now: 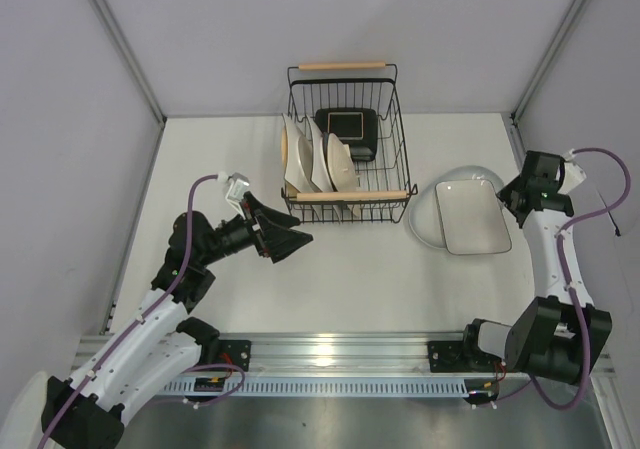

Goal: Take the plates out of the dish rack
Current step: Place the plate on the table

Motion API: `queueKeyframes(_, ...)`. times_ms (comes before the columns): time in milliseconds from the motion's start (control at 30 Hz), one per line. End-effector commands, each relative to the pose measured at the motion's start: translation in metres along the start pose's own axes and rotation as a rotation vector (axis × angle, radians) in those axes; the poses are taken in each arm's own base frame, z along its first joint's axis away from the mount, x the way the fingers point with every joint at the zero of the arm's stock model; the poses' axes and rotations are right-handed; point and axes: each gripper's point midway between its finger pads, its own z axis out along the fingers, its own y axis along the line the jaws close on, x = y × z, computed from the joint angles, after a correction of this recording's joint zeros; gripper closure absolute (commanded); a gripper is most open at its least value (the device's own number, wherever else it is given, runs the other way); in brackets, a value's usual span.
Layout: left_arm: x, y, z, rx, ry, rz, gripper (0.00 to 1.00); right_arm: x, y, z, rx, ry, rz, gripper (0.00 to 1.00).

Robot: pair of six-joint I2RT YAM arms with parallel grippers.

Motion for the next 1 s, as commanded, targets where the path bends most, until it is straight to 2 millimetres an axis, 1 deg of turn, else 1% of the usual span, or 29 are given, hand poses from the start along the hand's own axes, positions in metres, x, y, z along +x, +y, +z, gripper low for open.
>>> queueKeyframes(0, -0.011, -0.011, 0.001, 0.033, -0.032, 0.049, 0.00, 0.005, -0.041, 0.013, 0.190, -0.029, -0.019, 0.39)
queueKeyframes(33, -0.012, -0.010, 0.001, 0.033, -0.033, 0.048, 0.01, 0.004, -0.042, 0.013, 0.196, -0.044, -0.010, 0.45)
queueKeyframes(100, -0.011, -0.011, 0.001, 0.036, -0.029, 0.047, 0.00, 0.005, -0.047, 0.016, 0.202, -0.051, 0.006, 0.51)
queueKeyframes(133, -0.011, -0.010, 0.001, 0.036, -0.028, 0.048, 0.00, 0.007, -0.048, 0.017, 0.202, -0.050, 0.007, 0.58)
queueKeyframes(200, -0.010, -0.010, 0.001, 0.033, -0.030, 0.046, 0.01, 0.011, -0.050, 0.020, 0.208, -0.040, 0.007, 0.63)
queueKeyframes(233, -0.011, -0.010, 0.001, 0.033, -0.033, 0.047, 0.00, 0.014, -0.050, 0.022, 0.208, -0.032, 0.007, 0.72)
queueKeyframes(300, -0.011, -0.010, 0.002, 0.035, -0.032, 0.044, 0.00, 0.025, -0.054, 0.029, 0.223, -0.011, 0.005, 0.83)
queueKeyframes(333, -0.010, -0.009, 0.002, 0.033, -0.030, 0.042, 0.00, 0.029, -0.056, 0.032, 0.229, -0.004, 0.012, 0.95)
queueKeyframes(367, -0.010, -0.009, 0.002, 0.034, -0.029, 0.040, 0.00, 0.037, -0.059, 0.035, 0.238, 0.010, 0.013, 0.99)
queueKeyframes(433, -0.010, -0.009, 0.002, 0.034, -0.029, 0.040, 0.00, 0.048, -0.061, 0.041, 0.236, 0.031, 0.010, 1.00)
queueKeyframes(500, -0.009, -0.009, 0.002, 0.035, -0.027, 0.041, 0.00, 0.064, -0.065, 0.046, 0.246, 0.068, -0.005, 1.00)
queueKeyframes(533, -0.009, -0.009, 0.002, 0.033, -0.029, 0.041, 0.00, 0.068, -0.064, 0.047, 0.244, 0.074, -0.012, 1.00)
queueKeyframes(567, -0.010, -0.009, 0.002, 0.032, -0.031, 0.042, 0.00, 0.077, -0.066, 0.048, 0.247, 0.090, -0.022, 1.00)
queueKeyframes(667, -0.010, -0.008, 0.003, 0.034, -0.028, 0.039, 0.00, 0.091, -0.059, 0.048, 0.208, 0.121, -0.033, 1.00)
queueKeyframes(767, -0.010, -0.009, 0.003, 0.033, -0.025, 0.040, 0.00, 0.101, -0.053, 0.045, 0.174, 0.146, -0.043, 1.00)
queueKeyframes(967, -0.010, -0.008, 0.003, 0.026, -0.026, 0.041, 0.00, 0.110, -0.040, 0.034, 0.078, 0.176, -0.030, 1.00)
